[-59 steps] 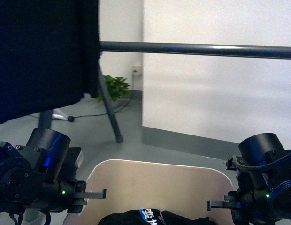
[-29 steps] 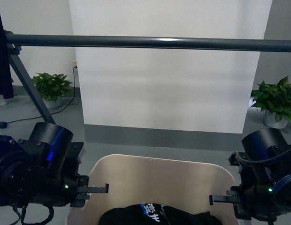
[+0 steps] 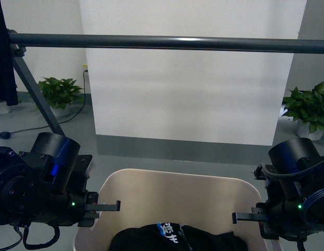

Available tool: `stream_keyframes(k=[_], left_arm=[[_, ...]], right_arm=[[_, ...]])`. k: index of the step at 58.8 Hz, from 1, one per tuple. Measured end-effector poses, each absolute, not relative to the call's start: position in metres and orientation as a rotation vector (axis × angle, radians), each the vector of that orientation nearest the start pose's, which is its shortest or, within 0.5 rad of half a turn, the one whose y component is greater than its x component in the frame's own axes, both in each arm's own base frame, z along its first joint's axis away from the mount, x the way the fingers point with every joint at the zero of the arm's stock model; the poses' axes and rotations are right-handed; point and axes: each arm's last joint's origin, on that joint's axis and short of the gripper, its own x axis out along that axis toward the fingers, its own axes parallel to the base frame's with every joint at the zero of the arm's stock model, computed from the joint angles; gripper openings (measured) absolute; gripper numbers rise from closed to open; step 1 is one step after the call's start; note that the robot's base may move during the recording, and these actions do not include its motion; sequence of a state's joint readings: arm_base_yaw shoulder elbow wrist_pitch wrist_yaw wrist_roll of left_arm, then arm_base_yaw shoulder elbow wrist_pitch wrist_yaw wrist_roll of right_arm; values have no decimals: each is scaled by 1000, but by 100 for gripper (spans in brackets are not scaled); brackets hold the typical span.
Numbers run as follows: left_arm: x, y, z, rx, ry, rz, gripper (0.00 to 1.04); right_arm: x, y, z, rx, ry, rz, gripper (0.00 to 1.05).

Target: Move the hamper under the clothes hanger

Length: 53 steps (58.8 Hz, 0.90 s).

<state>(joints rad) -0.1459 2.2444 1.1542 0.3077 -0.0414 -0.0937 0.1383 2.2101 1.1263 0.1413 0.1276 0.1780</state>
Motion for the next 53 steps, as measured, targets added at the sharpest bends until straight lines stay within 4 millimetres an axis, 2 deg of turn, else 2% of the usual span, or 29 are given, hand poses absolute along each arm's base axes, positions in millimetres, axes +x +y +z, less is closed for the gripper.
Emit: stream_keyframes(k=[4,10,16,20,27,30,42,53], left_arm=[[415,-60,52,-15,783,-61,4],[420,-61,50,-13,730,73,4],[429,-64,45,-6,738,121,4],[441,-68,35,-4,769,122,4],[447,-76,15,-14,808,118,4],[448,-81,8,-16,817,131,4],[456,-94,2,-34,803,120,4],[453,-100,-1,-47,797,110,4]], right_arm=[[399,52,49,39,931,-73,3],[398,53,49,44,932,-62,3],[398,58,49,43,934,-42,3],[399,59,48,97,887,-83,3],[402,58,43,183,865,-132,3],[402,58,37,198,872,-152,3],[404,54,13,226,913,-203,3],[409,52,2,239,918,-224,3]])
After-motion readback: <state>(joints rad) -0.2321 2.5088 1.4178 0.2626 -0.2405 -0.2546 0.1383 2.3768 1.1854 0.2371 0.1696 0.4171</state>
